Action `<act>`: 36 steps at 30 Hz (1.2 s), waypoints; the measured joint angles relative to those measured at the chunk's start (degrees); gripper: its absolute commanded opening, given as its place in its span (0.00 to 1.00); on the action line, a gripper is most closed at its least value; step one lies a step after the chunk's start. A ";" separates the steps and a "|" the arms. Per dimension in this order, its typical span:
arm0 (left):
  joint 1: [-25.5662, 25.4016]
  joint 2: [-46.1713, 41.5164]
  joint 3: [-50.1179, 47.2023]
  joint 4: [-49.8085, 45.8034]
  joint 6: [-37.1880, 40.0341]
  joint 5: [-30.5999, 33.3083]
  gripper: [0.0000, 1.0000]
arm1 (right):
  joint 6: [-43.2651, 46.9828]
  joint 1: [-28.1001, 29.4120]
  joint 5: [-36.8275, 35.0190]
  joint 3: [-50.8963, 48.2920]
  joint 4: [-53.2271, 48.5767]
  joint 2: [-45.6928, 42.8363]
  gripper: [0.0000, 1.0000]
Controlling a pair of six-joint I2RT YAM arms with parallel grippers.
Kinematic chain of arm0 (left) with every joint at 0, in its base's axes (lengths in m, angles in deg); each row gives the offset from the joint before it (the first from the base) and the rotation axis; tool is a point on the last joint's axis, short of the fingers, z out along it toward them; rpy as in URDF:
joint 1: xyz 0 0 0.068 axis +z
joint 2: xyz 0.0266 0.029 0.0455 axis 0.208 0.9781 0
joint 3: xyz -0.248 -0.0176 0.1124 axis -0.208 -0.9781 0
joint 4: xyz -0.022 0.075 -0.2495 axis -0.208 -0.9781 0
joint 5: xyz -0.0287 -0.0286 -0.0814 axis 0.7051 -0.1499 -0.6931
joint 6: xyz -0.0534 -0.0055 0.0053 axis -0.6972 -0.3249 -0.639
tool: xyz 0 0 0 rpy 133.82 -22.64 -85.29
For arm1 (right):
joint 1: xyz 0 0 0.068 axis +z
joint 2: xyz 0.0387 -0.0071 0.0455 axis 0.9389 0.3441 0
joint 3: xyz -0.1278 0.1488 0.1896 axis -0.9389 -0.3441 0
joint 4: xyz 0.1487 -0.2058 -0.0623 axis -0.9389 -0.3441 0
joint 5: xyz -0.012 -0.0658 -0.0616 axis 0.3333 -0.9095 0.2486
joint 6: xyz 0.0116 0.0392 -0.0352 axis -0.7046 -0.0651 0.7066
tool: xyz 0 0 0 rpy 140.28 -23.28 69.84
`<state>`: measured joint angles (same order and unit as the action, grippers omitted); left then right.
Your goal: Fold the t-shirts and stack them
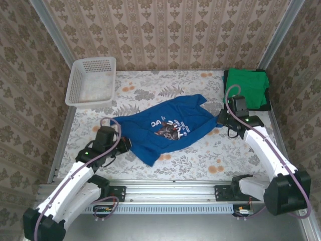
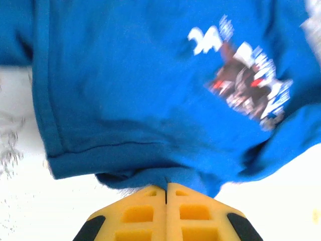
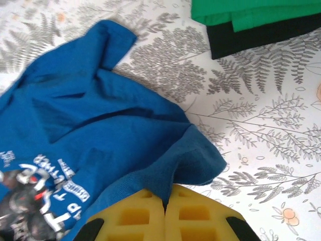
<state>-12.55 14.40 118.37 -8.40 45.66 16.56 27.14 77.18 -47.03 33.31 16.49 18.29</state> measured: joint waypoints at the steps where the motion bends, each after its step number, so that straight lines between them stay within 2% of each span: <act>1: 1.25 0.00 2.23 -0.61 0.52 -0.39 0.00 | -0.11 0.02 0.74 0.33 -0.50 -1.09 0.00; 5: 6.93 6.45 16.74 -1.64 4.87 -2.03 0.00 | -0.87 0.39 3.13 6.27 -1.79 -1.55 0.00; 8: 11.23 18.49 32.35 -0.02 8.52 -3.93 0.00 | -0.66 0.61 3.17 18.16 -2.58 5.60 0.00; 10: 13.90 29.46 45.48 0.81 10.62 -6.03 0.00 | -0.13 0.70 2.95 29.44 -2.84 13.77 0.00; 16: 18.36 70.10 101.24 -0.61 15.93 -11.43 0.00 | -0.35 -0.70 4.07 66.16 -5.38 39.98 0.00; 19: 19.78 88.78 131.29 -3.43 15.69 -14.45 0.00 | -3.43 -2.97 6.82 77.79 -6.38 47.43 0.00; 21: 21.09 94.53 139.56 -2.67 13.70 -16.98 0.00 | -5.35 -4.07 8.09 83.25 -6.73 50.27 0.00; 23: 23.08 93.83 137.33 -1.22 11.87 -19.58 0.00 | -6.34 -4.87 8.94 88.35 -6.75 52.22 0.00; 28: 26.62 76.91 111.06 6.51 11.54 -20.04 0.00 | -6.91 -4.90 9.99 98.01 -5.88 52.78 0.00; 31: 26.88 69.66 107.54 8.76 11.72 -20.13 0.00 | -5.81 -4.81 9.97 98.90 -5.31 49.99 0.00; 32: 26.84 67.60 107.45 9.70 11.76 -20.83 0.00 | -5.35 -4.85 9.99 98.01 -5.20 48.37 0.00; 34: 26.45 62.12 103.95 11.50 12.68 -22.69 0.00 | -3.98 -4.94 10.82 90.09 -3.41 42.49 0.00; 36: 25.57 52.63 91.62 14.75 14.34 -23.15 0.00 | -2.93 -5.05 12.74 73.90 1.27 33.09 0.00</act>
<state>13.02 67.03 209.99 6.35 59.99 -6.59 24.21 72.13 -34.29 107.21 17.75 51.38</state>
